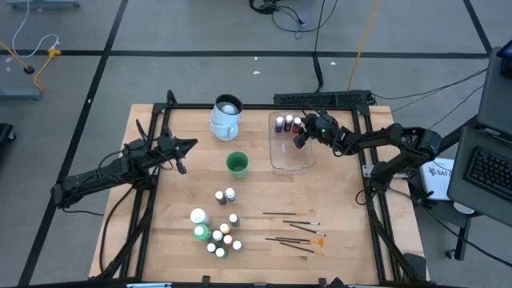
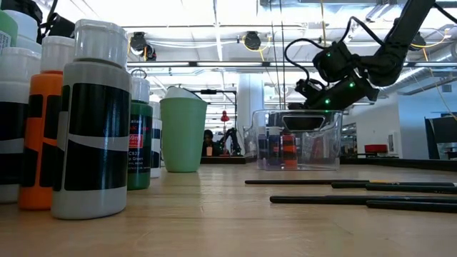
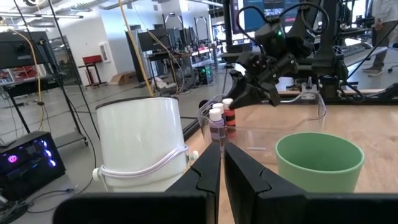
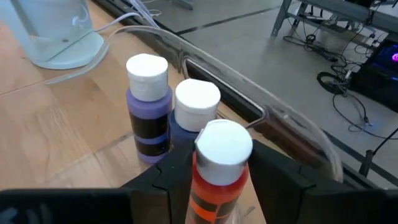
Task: Pick & Place Paint Supplies
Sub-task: Put the right orange paint bottle into the transparent bin, then adjust the transparent bin
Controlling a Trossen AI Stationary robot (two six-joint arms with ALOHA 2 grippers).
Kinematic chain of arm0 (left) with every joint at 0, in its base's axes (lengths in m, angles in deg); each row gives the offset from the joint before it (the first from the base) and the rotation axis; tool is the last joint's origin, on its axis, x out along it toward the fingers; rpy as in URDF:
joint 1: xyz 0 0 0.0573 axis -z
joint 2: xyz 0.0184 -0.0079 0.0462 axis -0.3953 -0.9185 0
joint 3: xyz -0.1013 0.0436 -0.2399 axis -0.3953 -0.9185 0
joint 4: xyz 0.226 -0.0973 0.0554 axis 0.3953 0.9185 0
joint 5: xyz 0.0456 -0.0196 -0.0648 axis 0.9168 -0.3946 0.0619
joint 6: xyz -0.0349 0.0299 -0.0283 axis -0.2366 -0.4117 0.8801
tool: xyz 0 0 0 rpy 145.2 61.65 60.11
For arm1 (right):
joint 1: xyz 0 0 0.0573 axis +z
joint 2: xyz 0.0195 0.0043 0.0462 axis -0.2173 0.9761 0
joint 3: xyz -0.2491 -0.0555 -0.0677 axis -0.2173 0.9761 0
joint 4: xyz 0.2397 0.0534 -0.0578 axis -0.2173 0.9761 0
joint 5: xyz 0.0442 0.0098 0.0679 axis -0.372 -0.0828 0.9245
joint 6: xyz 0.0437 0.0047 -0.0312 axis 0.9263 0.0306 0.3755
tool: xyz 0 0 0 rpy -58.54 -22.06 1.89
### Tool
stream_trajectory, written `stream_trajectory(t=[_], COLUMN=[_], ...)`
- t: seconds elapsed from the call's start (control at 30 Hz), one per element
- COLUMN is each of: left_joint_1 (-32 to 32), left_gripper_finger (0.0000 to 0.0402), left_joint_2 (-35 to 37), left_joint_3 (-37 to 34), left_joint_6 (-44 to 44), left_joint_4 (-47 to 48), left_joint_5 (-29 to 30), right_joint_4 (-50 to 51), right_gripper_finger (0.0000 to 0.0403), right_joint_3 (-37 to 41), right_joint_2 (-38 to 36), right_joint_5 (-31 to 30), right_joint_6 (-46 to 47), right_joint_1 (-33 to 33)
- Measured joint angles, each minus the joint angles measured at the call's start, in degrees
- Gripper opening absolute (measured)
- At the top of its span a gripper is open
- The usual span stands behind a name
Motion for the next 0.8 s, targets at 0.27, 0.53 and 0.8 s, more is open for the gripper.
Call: stream_trajectory(t=[0.27,0.53,0.8], left_joint_1=[0.0,0.0,0.0], left_gripper_finger=[0.0026,0.0026,0.0026], left_joint_2=[0.0,0.0,0.0], left_joint_3=[0.0,0.0,0.0], left_joint_6=[-0.5,-1.0,-0.9], left_joint_4=[-0.3,-0.2,0.0], left_joint_5=[0.0,0.0,0.0], right_joint_4=[-0.2,-1.5,0.9], right_gripper_finger=[0.0216,0.0246,0.0222], right_joint_3=[0.0,0.0,0.0], right_joint_2=[-0.1,-6.5,-20.0], right_joint_5=[-2.4,-1.2,11.7], right_joint_6=[2.5,0.9,-5.5], right_joint_1=[0.0,3.1,11.3])
